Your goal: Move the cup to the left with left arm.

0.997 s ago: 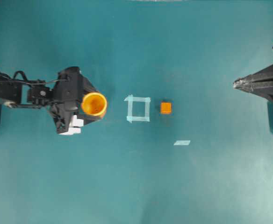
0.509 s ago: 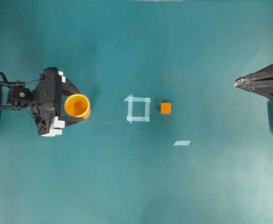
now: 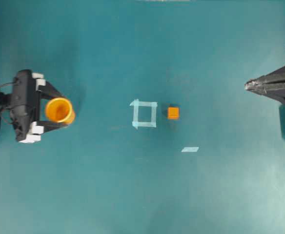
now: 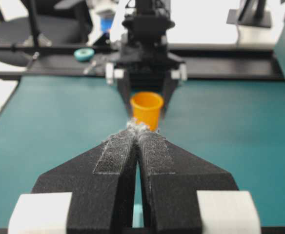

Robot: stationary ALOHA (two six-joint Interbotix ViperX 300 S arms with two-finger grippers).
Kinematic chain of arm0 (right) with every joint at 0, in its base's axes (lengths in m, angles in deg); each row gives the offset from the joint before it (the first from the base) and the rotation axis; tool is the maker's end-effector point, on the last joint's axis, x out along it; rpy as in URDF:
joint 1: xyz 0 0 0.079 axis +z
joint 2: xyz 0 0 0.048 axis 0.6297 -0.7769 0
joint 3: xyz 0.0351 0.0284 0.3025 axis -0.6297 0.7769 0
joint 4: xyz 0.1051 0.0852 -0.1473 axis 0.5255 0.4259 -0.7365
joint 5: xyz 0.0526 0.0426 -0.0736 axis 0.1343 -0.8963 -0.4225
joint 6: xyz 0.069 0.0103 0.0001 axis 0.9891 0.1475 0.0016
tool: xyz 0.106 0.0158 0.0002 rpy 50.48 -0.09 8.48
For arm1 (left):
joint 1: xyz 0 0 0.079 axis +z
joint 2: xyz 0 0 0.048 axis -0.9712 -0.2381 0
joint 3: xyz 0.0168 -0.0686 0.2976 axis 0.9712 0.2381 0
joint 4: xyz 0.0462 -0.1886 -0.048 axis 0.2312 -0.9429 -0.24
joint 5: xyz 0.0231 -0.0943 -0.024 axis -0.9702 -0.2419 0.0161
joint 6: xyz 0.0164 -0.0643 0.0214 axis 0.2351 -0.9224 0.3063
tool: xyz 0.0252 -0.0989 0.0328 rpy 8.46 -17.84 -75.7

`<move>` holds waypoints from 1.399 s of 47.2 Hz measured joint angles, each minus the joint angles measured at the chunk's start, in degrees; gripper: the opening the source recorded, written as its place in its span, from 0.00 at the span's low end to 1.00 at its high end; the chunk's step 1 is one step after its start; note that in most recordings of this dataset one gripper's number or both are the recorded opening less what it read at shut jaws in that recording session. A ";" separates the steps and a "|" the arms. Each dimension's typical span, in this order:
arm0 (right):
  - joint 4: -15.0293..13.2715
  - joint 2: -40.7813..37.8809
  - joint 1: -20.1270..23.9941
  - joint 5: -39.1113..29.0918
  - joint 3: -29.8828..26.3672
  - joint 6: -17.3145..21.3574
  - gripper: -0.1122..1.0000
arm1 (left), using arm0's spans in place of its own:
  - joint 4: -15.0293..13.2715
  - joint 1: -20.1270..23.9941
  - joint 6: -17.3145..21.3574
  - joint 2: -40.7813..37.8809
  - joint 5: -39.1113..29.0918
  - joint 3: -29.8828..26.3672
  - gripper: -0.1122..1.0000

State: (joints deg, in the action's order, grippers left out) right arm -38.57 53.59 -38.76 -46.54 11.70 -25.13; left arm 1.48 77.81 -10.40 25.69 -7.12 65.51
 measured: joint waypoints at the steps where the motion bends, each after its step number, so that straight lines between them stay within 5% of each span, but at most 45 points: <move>1: 0.00 0.00 0.00 0.00 0.00 0.00 0.09 | 0.00 0.00 0.00 0.79 -0.35 0.35 0.73; 23: 0.00 -0.53 -0.09 0.00 0.00 0.18 0.09 | 0.00 0.00 -0.35 21.18 -14.50 4.66 0.73; 45: 0.00 -0.62 0.00 0.00 0.00 0.18 0.09 | -0.09 0.00 -5.45 21.01 -17.40 4.75 0.73; 66: 0.00 -0.62 0.00 -0.44 0.00 0.09 0.10 | 0.00 -0.18 -4.31 21.45 -18.63 4.66 0.73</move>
State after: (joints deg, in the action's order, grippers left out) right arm -38.57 52.98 -38.76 -46.98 11.70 -25.05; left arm 1.48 77.63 -14.70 47.13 -25.75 70.16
